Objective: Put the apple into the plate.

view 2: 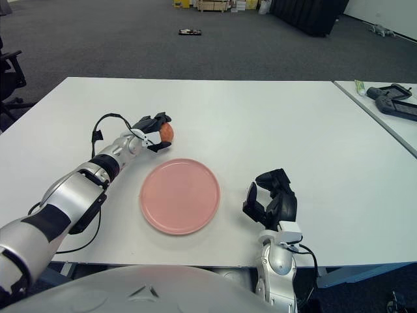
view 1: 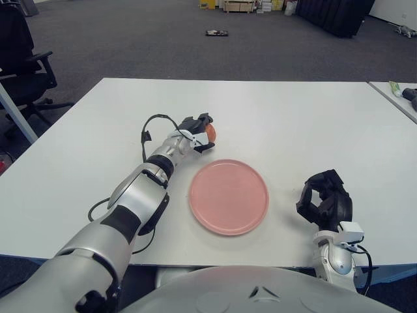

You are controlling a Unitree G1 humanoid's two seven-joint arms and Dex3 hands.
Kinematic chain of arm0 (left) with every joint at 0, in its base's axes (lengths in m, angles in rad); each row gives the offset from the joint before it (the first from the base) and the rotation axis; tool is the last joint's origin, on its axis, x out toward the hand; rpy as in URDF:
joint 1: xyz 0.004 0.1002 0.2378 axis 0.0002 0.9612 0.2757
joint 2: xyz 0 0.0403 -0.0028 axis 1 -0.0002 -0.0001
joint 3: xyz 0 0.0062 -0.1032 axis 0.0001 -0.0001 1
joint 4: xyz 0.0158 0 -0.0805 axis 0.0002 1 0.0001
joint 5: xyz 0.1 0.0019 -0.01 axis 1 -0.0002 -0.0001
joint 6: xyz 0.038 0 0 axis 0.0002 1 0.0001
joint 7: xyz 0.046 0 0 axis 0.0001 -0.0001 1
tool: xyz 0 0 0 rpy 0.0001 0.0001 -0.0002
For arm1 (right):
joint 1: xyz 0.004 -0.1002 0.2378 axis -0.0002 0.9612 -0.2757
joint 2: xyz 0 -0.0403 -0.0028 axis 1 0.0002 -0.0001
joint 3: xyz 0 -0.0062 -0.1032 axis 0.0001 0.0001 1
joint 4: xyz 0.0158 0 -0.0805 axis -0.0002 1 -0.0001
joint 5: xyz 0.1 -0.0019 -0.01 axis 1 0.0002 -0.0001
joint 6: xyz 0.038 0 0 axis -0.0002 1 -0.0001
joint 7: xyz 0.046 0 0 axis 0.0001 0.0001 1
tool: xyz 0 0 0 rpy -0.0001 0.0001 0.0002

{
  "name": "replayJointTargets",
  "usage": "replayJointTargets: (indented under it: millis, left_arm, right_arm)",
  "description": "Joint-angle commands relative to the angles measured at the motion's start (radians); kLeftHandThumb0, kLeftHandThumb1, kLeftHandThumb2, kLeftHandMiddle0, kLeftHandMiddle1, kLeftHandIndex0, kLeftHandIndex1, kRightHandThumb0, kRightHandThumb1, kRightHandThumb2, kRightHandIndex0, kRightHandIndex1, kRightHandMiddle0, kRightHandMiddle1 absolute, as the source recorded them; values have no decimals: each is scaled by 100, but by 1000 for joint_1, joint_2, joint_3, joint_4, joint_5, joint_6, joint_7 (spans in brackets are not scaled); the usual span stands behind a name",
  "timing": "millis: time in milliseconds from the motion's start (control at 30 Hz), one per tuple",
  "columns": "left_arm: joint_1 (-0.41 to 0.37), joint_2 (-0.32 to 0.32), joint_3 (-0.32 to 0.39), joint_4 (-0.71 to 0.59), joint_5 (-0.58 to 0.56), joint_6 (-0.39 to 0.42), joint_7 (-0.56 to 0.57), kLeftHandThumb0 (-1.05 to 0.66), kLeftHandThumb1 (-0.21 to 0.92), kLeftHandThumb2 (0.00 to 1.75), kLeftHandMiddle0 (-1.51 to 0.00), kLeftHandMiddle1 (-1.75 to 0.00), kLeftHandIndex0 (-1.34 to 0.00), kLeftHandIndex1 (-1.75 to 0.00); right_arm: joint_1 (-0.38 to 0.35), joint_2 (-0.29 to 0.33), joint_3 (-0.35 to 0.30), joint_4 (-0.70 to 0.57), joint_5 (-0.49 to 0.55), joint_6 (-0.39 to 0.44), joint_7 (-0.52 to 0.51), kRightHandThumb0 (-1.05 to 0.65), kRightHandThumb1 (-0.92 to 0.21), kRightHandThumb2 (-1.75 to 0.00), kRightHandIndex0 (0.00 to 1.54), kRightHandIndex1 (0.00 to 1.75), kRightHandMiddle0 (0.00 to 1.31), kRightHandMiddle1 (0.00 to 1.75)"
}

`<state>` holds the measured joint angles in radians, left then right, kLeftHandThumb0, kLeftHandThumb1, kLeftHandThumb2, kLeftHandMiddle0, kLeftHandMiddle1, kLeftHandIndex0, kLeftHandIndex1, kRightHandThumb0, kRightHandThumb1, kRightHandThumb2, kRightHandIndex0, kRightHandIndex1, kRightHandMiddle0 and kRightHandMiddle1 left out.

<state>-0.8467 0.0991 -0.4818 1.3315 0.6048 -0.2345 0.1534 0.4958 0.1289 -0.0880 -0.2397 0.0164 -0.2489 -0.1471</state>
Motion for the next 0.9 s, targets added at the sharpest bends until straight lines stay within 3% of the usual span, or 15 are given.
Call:
replayJointTargets:
  millis: [0,100,200,300,333,433,600,867]
  left_arm:
    - [39,5,-21,17,28,12,35,-51,34,109,-10,-130,-7,-155]
    - [42,7,-36,17,43,8,71,-45,28,116,-14,-142,-13,-166]
    - [44,8,-51,17,58,7,103,-42,45,105,-16,-153,-37,-167]
    - [47,8,-71,17,81,15,148,-42,47,108,-19,-164,-45,-171]
    - [47,8,-77,18,87,17,160,-27,44,111,-30,-161,-48,-172]
    - [52,6,-107,21,119,32,210,-9,36,119,-48,-155,-52,-174]
    - [55,4,-145,26,157,49,271,-2,21,133,-73,-141,-59,-174]
    - [57,5,-184,28,195,43,321,0,9,144,-89,-132,-65,-175]
  right_arm:
    - [-3,3,-1,-4,10,-20,6,-44,-43,-119,112,175,52,175]
    - [-2,3,0,-4,12,-26,9,-44,-43,-119,112,175,52,175]
    - [0,3,0,-6,15,-29,11,-45,-42,-119,112,175,53,175]
    - [2,6,0,-9,20,-31,12,-45,-42,-120,112,175,53,175]
    - [3,7,0,-9,21,-31,13,-45,-42,-120,111,175,53,175]
    - [5,9,0,-13,22,-32,13,-44,-43,-119,111,175,52,175]
    - [8,8,0,-19,20,-29,12,-44,-43,-119,111,175,52,175]
    - [11,7,0,-24,25,-24,17,-45,-42,-120,112,175,53,175]
